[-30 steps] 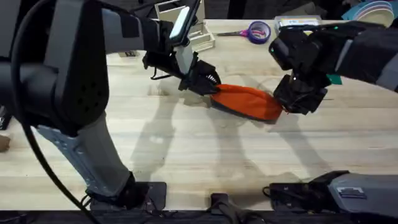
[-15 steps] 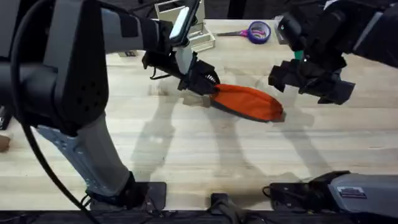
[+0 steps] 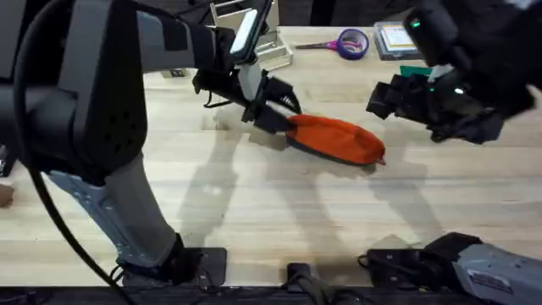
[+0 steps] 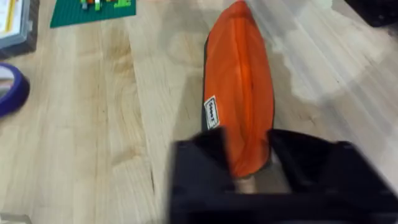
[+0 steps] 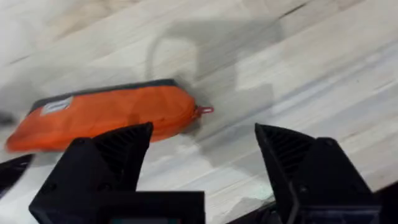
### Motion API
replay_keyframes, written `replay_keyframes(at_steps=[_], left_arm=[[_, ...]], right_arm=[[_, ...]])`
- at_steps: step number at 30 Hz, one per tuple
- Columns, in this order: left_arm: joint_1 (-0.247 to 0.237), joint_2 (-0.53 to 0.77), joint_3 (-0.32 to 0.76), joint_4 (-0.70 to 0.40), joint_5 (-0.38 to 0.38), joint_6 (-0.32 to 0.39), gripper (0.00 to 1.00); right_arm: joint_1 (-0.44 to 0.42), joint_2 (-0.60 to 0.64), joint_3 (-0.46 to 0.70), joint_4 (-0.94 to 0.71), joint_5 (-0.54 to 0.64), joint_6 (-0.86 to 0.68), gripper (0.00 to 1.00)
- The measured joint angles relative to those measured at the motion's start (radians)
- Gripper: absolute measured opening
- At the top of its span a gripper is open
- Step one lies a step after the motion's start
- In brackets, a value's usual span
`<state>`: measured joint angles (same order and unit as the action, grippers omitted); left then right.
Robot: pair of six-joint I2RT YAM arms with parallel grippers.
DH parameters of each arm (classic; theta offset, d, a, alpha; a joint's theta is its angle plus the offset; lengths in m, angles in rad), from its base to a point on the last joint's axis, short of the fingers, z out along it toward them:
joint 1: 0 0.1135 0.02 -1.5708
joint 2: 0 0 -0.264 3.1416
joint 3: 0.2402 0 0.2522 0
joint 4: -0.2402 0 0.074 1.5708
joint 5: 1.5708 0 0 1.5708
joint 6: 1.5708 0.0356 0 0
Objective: Unzip the bag, pick up the pens from the table one at a time and place them inside, then zip the bag closed.
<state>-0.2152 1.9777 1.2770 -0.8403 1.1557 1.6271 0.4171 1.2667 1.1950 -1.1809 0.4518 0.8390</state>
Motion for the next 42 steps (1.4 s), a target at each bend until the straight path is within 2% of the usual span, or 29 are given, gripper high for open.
replay_keyframes(at_steps=[4, 5, 15, 18, 24, 30, 33, 35, 42], left_arm=[[0.008, 0.000, 0.000, -0.001, 0.002, -0.004, 0.945], [0.010, 0.000, 0.000, -0.001, 0.003, -0.003, 0.979], [0.010, 0.000, 0.000, 0.001, -0.002, -0.003, 0.993], [0.011, 0.000, 0.000, -0.029, -0.027, -0.003, 0.993], [0.018, -0.033, 0.011, -0.178, -0.125, -0.004, 0.994], [0.022, -0.165, 0.084, -0.323, -0.234, -0.009, 0.995], [0.022, -0.240, 0.112, -0.335, -0.269, -0.058, 0.993], [0.022, -0.279, 0.127, -0.336, -0.298, -0.115, 0.994], [0.022, -0.382, 0.161, -0.339, -0.419, -0.387, 0.994]], right_arm=[[0.035, -0.090, 0.000, -0.007, -0.005, -0.002, 0.996], [0.041, -0.110, 0.000, -0.011, -0.005, -0.002, 0.996], [0.054, -0.244, 0.000, -0.024, -0.008, -0.005, 0.998], [0.054, -0.263, 0.000, -0.024, -0.022, -0.029, 0.998], [0.054, -0.279, 0.000, -0.034, -0.071, -0.094, 0.998], [0.054, -0.314, 0.000, -0.050, -0.086, -0.130, 0.998], [0.054, -0.338, 0.000, -0.051, -0.088, -0.149, 0.998], [0.054, -0.353, 0.000, -0.051, -0.088, -0.161, 0.998], [0.054, -0.415, 0.000, -0.054, -0.091, -0.178, 0.998]])
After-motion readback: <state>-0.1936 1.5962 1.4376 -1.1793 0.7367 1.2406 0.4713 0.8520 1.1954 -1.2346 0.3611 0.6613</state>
